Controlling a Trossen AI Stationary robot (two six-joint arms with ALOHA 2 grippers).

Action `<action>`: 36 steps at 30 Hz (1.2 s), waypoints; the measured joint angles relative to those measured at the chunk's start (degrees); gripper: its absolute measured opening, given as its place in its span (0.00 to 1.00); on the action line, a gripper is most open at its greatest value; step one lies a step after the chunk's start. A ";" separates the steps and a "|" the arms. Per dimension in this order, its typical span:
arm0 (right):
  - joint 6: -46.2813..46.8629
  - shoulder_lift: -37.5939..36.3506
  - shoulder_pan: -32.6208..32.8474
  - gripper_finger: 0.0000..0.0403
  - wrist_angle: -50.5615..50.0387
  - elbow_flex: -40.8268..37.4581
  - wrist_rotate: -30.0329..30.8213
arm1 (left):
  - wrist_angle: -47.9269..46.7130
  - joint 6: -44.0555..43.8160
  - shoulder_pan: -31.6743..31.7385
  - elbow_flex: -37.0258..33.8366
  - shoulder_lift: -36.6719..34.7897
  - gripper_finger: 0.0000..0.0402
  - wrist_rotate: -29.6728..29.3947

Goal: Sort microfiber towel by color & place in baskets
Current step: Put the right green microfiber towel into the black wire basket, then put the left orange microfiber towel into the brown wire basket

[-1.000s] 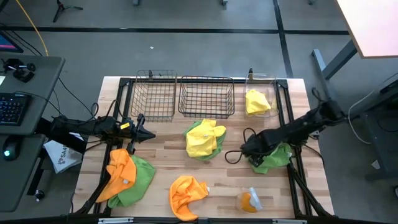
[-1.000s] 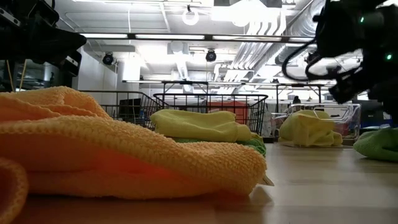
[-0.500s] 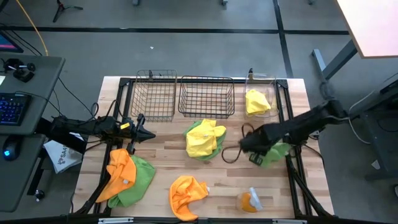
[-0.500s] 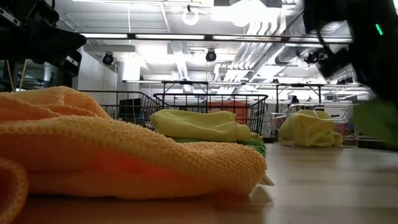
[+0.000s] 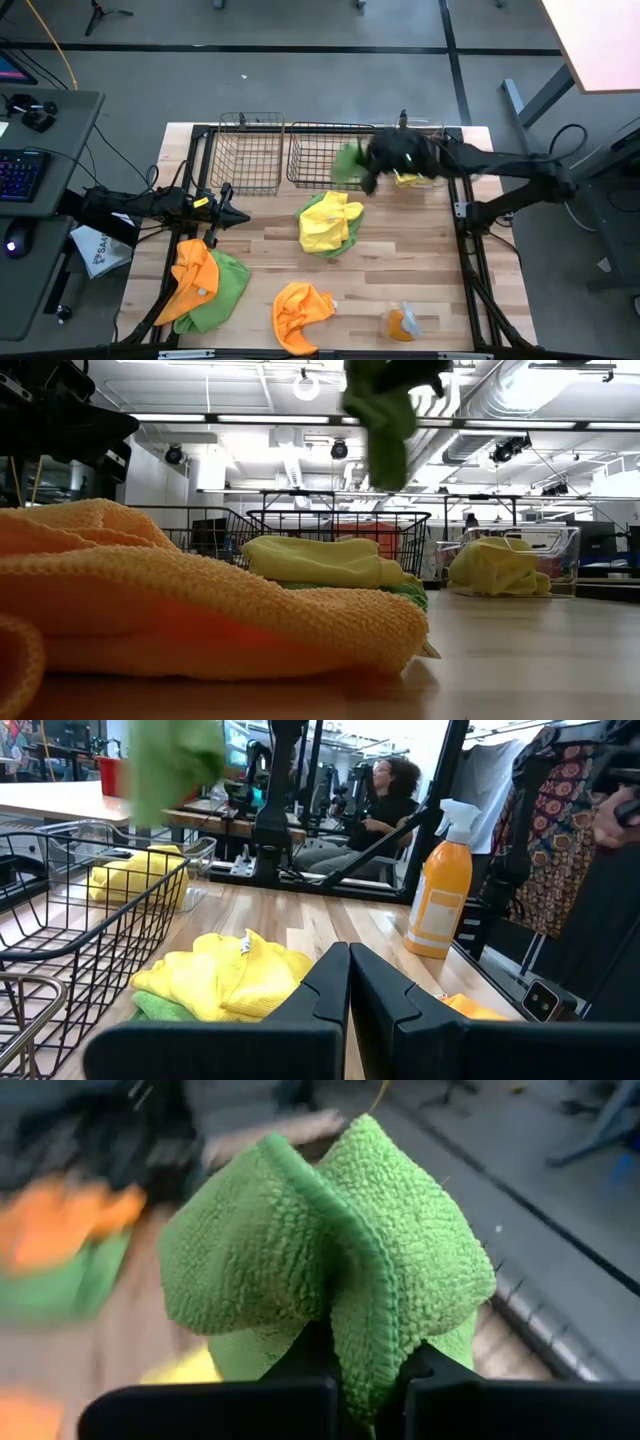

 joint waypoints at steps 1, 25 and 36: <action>-0.17 1.24 -2.21 0.02 3.48 -0.02 -1.80 | -0.02 0.00 0.00 0.02 0.02 0.00 0.02; 20.92 14.40 -13.33 0.74 12.91 0.02 -16.25 | -0.02 0.00 0.01 0.02 0.00 0.00 0.02; 21.11 1.11 -3.79 0.76 -14.51 0.09 -17.26 | -0.01 0.00 0.00 0.02 0.01 0.00 0.02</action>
